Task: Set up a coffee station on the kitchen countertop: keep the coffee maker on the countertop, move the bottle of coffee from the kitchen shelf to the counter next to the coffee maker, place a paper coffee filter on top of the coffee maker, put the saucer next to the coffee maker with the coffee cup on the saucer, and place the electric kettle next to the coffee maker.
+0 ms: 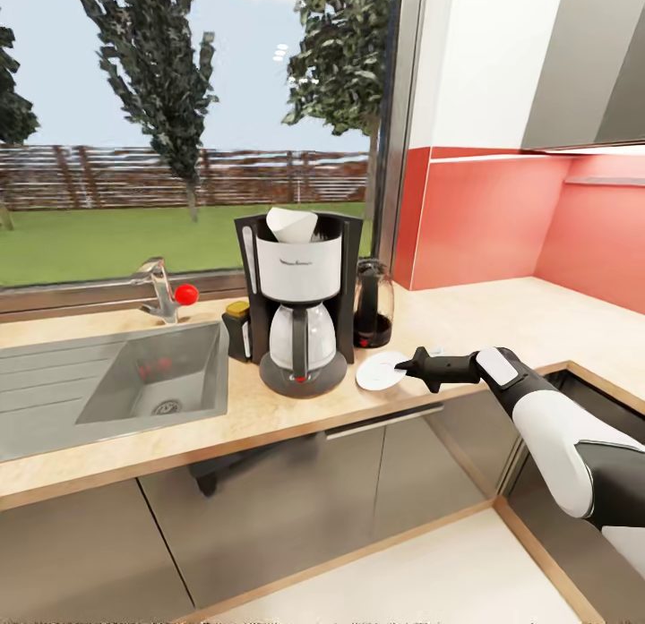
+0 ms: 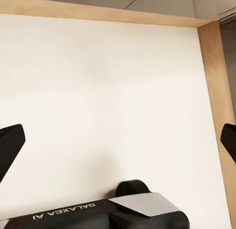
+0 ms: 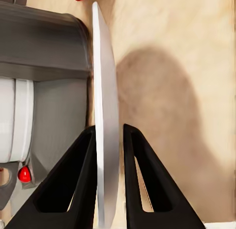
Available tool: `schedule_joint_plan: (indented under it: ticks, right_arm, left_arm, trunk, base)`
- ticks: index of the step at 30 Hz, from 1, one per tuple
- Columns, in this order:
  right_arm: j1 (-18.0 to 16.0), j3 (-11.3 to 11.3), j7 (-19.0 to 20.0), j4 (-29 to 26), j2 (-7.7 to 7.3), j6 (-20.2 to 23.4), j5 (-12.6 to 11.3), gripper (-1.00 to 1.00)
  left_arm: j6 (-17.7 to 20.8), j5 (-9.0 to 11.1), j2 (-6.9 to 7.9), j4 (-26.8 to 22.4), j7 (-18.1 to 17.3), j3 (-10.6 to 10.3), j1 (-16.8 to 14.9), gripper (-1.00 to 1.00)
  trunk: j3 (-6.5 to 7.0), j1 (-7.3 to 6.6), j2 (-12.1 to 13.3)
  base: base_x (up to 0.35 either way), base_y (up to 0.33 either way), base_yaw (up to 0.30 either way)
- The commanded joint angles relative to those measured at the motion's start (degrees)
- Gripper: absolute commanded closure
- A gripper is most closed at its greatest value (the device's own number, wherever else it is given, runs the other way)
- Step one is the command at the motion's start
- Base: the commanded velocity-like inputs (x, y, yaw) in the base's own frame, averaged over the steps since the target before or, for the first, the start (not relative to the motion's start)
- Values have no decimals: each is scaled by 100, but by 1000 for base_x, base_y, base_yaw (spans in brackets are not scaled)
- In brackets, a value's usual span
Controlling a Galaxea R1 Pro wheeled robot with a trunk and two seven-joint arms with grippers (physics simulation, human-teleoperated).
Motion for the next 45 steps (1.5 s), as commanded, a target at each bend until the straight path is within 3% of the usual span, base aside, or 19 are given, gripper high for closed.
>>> schedule_joint_plan:
  ticks: [1, 19, 22, 45]
  right_arm:
    - [-4, -44, 36, 0, 0, 28, 43, 100]
    - [-4, -44, 38, 0, 0, 34, 41, 100]
    - [-4, -44, 38, 0, 4, 30, 42, 100]
    - [-4, -44, 31, 0, -3, 24, 44, 100]
  left_arm:
    - [34, 54, 3, -4, -10, -10, -3, -100]
    - [40, 54, 3, -4, -10, -24, -3, -100]
    - [45, 54, 3, -4, -10, -26, -3, -100]
    - [52, 54, -3, -4, -10, -27, -3, -100]
  trunk:
    - [-15, 0, -4]
    - [-75, 0, -4]
    - [-129, 66, -124]
    - [-130, 66, -124]
  base:
    - [0, 0, 0]
    - [0, 0, 0]
    - [0, 0, 0]
    - [0, 0, 0]
